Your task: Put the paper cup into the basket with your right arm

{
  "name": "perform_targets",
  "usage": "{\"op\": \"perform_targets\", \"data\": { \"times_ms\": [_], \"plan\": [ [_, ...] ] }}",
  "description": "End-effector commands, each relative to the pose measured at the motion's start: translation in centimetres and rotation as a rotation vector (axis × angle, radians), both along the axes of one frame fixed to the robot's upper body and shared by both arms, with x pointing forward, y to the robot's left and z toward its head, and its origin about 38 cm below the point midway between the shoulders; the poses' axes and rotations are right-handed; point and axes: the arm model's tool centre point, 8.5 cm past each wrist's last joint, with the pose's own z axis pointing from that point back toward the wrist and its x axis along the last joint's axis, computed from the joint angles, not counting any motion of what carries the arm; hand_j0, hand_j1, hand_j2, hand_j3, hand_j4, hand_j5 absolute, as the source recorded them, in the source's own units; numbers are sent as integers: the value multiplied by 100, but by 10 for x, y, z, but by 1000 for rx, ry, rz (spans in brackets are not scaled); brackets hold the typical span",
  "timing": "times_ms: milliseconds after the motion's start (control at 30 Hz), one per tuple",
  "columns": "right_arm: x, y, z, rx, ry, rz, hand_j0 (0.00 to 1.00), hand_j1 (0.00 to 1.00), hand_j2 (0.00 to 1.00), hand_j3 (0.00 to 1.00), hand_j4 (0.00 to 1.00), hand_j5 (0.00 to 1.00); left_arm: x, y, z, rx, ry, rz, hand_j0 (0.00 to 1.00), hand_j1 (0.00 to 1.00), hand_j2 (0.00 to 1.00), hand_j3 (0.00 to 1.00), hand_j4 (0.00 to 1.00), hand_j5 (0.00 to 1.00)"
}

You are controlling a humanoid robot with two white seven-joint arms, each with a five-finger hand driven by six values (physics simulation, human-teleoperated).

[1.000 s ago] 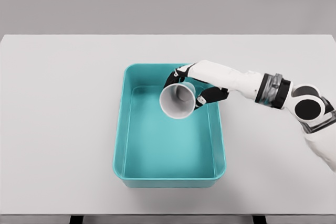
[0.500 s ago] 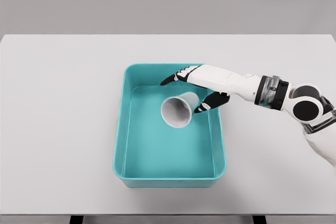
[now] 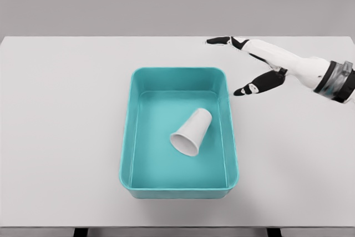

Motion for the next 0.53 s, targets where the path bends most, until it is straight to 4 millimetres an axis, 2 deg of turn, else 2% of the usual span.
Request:
{"op": "perform_targets", "data": {
  "times_ms": [0,67,267,500],
  "plan": [
    [-2,-27,20,64,-1,-35,100,100,100,100,100,100,0,0,0,0,0,0,100,100,100,100,100,100],
    [-8,-44,13,51,17,-72,100,100,100,100,100,100,0,0,0,0,0,0,100,100,100,100,100,100],
    [-21,-74,-3,65,49,-150,100,100,100,100,100,100,0,0,0,0,0,0,100,100,100,100,100,100],
    [-23,-74,-11,72,67,-153,100,100,100,100,100,100,0,0,0,-1,-1,8,100,100,100,100,100,100]
  ]
}}
